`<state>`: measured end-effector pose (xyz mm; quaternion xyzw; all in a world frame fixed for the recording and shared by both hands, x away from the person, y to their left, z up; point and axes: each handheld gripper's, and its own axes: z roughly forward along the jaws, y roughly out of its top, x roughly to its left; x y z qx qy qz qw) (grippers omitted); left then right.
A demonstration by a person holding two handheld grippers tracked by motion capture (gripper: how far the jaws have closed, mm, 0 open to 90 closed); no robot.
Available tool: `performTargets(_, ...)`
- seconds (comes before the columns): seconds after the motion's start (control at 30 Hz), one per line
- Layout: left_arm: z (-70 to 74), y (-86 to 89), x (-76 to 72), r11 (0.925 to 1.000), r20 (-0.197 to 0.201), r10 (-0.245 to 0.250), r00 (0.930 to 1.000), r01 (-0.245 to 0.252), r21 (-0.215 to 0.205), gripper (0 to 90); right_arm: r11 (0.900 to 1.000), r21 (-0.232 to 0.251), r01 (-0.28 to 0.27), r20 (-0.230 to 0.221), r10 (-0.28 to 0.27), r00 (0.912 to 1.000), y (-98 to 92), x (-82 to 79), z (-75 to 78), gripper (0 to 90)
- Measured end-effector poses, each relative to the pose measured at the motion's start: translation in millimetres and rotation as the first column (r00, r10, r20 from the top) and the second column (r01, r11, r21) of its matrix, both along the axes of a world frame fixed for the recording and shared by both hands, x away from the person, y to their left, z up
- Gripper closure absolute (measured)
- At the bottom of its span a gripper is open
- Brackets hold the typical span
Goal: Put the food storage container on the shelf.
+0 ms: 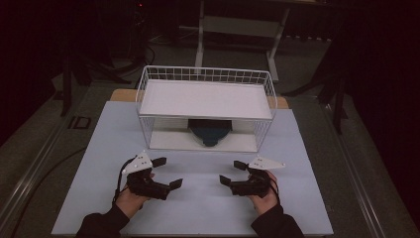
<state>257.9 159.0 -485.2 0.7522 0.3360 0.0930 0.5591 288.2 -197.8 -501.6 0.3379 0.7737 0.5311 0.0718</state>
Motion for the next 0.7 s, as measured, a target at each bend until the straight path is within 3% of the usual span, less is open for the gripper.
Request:
performTargets(0.3, -2.6, 1.9, -7.5, 0.9997, 0.018, -0.024, 0.9996, 0.023, 0.007, 1.6, 0.999, -0.037, -0.002, 0.011, 0.002, 0.9999, -14.3, -9.8, -6.6, 15.0)
performTargets(0.7, -4.7, -1.4, -8.2, 0.9990, 0.034, -0.038, 0.9987, 0.037, 0.026, 1.5, 1.000, -0.016, 0.009, 0.004, -0.009, 0.9999, -23.0, -7.9, -10.1, 15.3)
